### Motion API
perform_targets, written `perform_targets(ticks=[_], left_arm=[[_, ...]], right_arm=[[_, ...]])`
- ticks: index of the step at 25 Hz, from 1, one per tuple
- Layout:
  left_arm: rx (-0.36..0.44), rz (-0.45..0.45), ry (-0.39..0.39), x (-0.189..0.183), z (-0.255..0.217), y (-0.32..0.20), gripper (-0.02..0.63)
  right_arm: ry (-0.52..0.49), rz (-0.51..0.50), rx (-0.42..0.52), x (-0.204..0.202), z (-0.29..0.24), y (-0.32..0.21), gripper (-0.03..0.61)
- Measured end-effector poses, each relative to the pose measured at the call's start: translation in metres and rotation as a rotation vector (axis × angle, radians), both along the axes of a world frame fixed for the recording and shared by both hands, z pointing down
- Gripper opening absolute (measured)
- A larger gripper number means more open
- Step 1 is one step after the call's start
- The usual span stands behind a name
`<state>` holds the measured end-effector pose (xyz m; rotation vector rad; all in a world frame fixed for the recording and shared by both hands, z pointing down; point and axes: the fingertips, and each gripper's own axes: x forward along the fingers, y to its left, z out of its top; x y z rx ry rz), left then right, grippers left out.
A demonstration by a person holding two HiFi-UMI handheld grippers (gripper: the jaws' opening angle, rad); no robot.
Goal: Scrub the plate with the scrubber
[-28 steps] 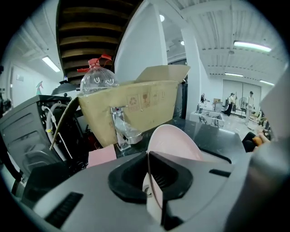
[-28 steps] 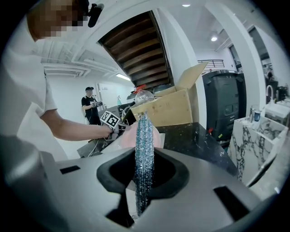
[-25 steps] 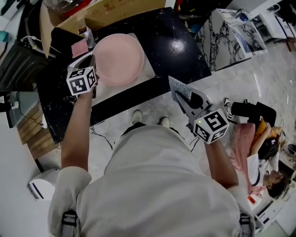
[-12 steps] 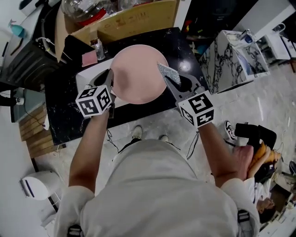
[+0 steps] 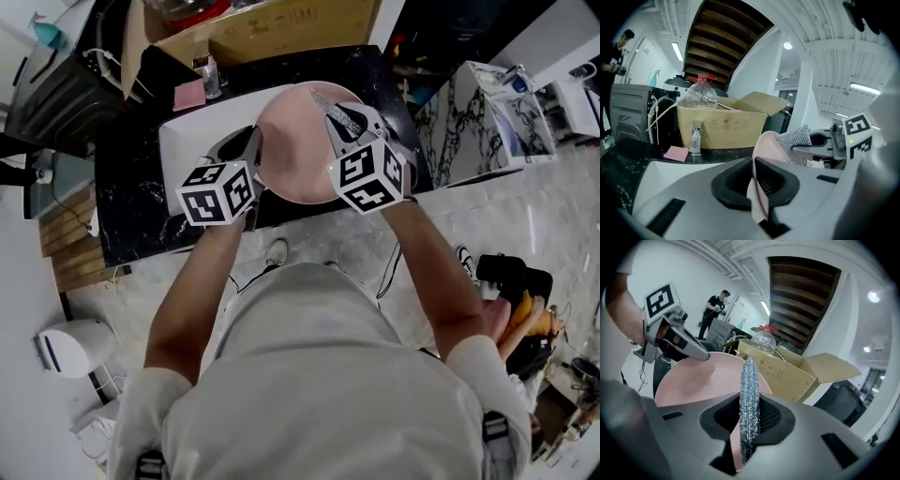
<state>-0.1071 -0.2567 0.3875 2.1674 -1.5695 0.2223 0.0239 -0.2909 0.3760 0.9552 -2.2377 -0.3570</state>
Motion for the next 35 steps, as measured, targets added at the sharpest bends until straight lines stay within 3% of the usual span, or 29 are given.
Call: perform_targets(ticks=[8, 27, 30, 35], left_arm=[[-0.022, 0.017, 0.041, 0.012, 0.006, 0.0, 0.028], [-0.029, -0.018, 0.101, 0.009, -0.003, 0.002, 0.037], [-0.025, -0.023, 0.1, 0.006, -0.003, 0.004, 0.034], [-0.024, -0.02, 0.097, 0.007, -0.003, 0.01, 0.028]], right_arm=[[0.099, -0.084, 0.062, -0.029, 0.016, 0.01, 0.077], [0.168, -0.409, -0.033, -0.068, 0.061, 0.109, 0.077], [0.161, -0.4, -0.02, -0.06, 0.055, 0.108, 0.077], [0.139, -0.296, 0.049, -0.032, 0.026, 0.08, 0.077]])
